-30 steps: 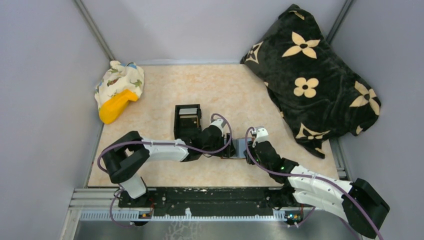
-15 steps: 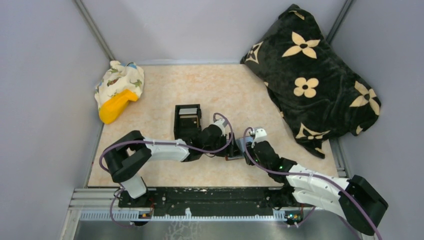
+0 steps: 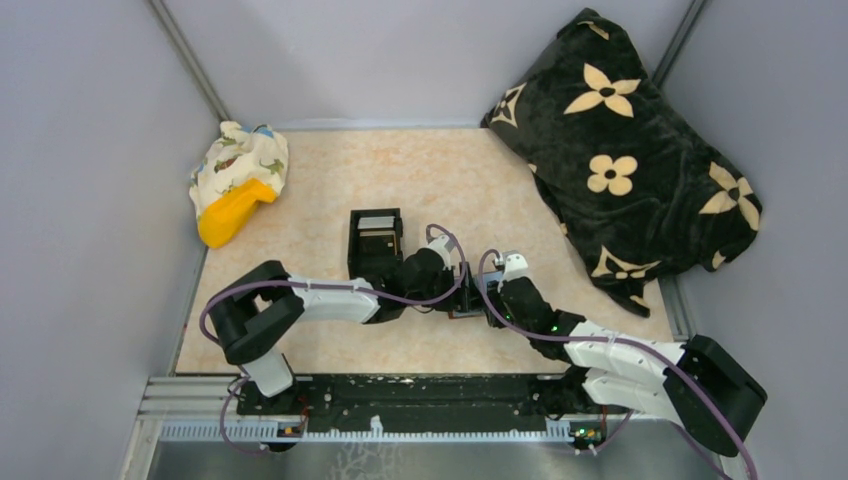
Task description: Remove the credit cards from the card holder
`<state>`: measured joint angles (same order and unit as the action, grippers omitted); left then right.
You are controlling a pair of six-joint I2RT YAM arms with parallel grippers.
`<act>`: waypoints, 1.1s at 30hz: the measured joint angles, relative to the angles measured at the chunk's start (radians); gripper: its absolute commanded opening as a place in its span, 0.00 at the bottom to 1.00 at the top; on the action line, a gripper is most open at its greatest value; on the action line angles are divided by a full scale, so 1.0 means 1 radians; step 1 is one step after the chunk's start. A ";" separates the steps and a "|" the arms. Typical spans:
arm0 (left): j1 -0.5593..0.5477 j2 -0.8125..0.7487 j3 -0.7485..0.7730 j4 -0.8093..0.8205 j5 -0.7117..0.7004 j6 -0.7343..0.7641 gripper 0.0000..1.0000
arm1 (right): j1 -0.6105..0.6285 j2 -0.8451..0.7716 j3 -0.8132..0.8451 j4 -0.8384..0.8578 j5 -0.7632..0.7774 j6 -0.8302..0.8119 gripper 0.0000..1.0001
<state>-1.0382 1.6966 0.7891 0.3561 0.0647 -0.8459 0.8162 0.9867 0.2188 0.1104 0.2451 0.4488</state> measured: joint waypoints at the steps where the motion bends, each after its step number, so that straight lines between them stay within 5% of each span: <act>1: 0.000 0.000 0.000 0.001 0.000 0.000 0.80 | 0.000 0.000 0.000 0.000 0.000 0.000 0.26; 13: 0.000 -0.134 -0.047 -0.132 -0.136 -0.022 0.83 | 0.000 0.009 0.000 0.010 0.000 0.001 0.25; 33: 0.000 -0.079 -0.014 -0.139 -0.133 -0.036 0.83 | 0.000 0.068 0.014 0.063 -0.026 0.014 0.25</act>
<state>-1.0382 1.6176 0.7746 0.2173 -0.0681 -0.8822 0.8162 1.0546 0.2325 0.1738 0.2192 0.4633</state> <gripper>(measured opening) 0.828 0.257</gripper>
